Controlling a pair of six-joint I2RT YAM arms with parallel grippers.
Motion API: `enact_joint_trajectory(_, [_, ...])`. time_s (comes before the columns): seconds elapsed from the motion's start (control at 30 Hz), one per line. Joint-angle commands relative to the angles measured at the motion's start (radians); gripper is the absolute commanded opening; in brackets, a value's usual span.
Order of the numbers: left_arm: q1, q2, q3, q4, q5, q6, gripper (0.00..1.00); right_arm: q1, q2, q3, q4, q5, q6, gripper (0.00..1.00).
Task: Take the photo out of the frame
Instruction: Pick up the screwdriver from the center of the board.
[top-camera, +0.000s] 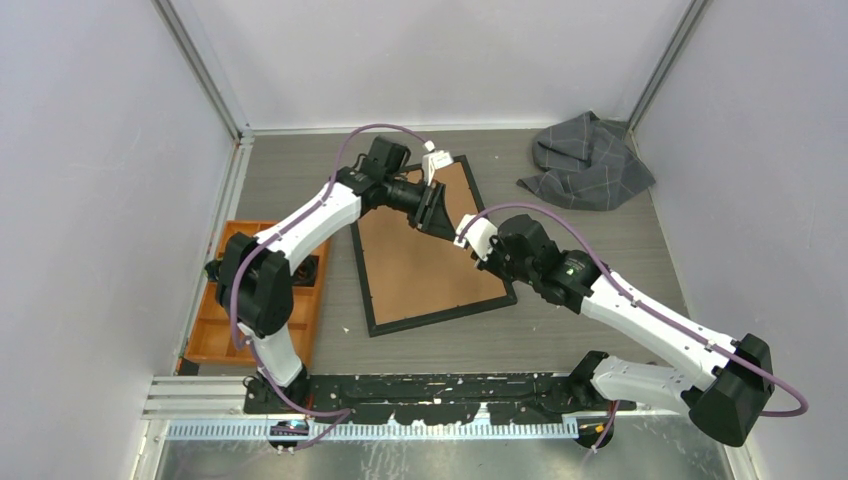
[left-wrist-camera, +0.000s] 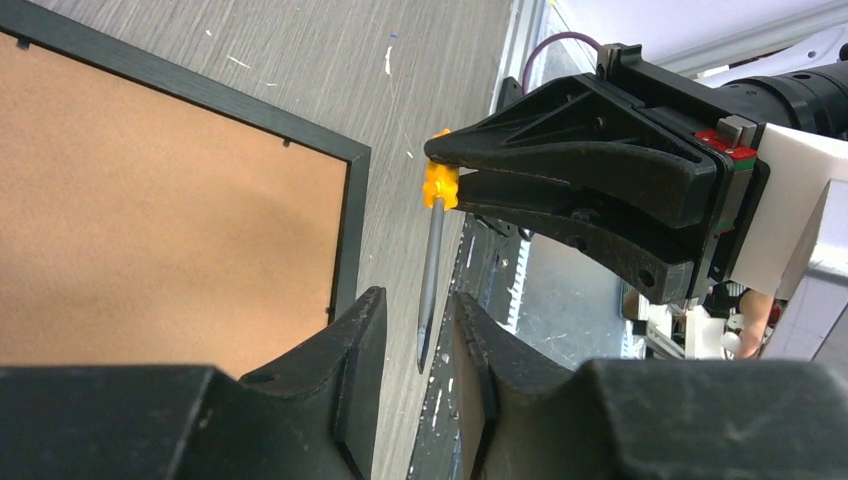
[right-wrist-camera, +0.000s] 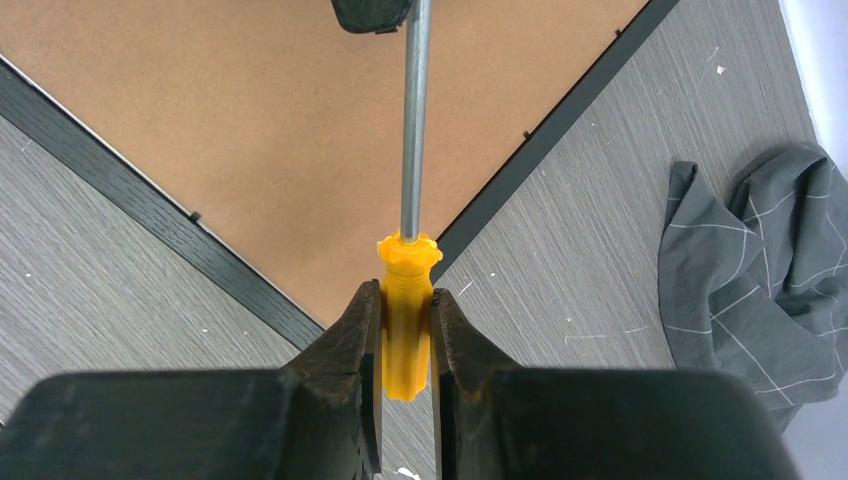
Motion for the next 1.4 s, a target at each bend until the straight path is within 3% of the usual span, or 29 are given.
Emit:
enact_joint_trajectory(0.0, [-0.009,0.012,0.041,0.001,0.036,0.011,0.31,0.007,0.008,0.003,0.047,0.009,-0.008,0.01])
enact_joint_trajectory(0.27, [-0.011,0.033,0.047,0.0,0.029,0.009,0.39,0.016,0.037,-0.003,0.05,0.016,-0.018,0.01])
enact_joint_trajectory(0.43, [-0.013,0.025,0.041,-0.003,0.031,0.018,0.32,0.017,0.038,-0.006,0.061,0.033,-0.019,0.01])
enact_joint_trajectory(0.53, [-0.015,0.021,0.037,0.002,0.036,0.02,0.18,0.018,0.038,-0.007,0.062,0.036,-0.019,0.01])
enact_joint_trajectory(0.6, [-0.016,0.019,0.035,0.002,0.037,0.022,0.01,0.017,0.039,-0.007,0.065,0.043,-0.02,0.03])
enact_joint_trajectory(0.77, [-0.016,0.009,0.033,-0.006,0.048,0.03,0.0,0.017,0.035,-0.016,0.084,0.075,-0.024,0.05])
enact_joint_trajectory(0.8, [-0.016,0.004,0.032,-0.007,0.048,0.031,0.0,0.017,0.036,-0.017,0.087,0.083,-0.026,0.11])
enact_joint_trajectory(0.9, [-0.012,-0.025,0.028,-0.012,0.037,0.043,0.0,0.017,0.038,-0.014,0.098,0.112,-0.02,0.61])
enact_joint_trajectory(0.93, [-0.005,-0.038,0.027,-0.012,0.032,0.045,0.0,0.012,0.033,-0.012,0.106,0.114,-0.012,0.74])
enact_joint_trajectory(1.03, [0.032,-0.089,0.005,0.021,0.025,0.028,0.0,-0.022,-0.001,-0.006,0.109,0.091,0.022,0.98])
enact_joint_trajectory(1.37, [0.223,-0.362,-0.313,0.515,0.032,-0.224,0.0,-0.262,-0.127,0.146,-0.036,-0.384,0.201,1.0])
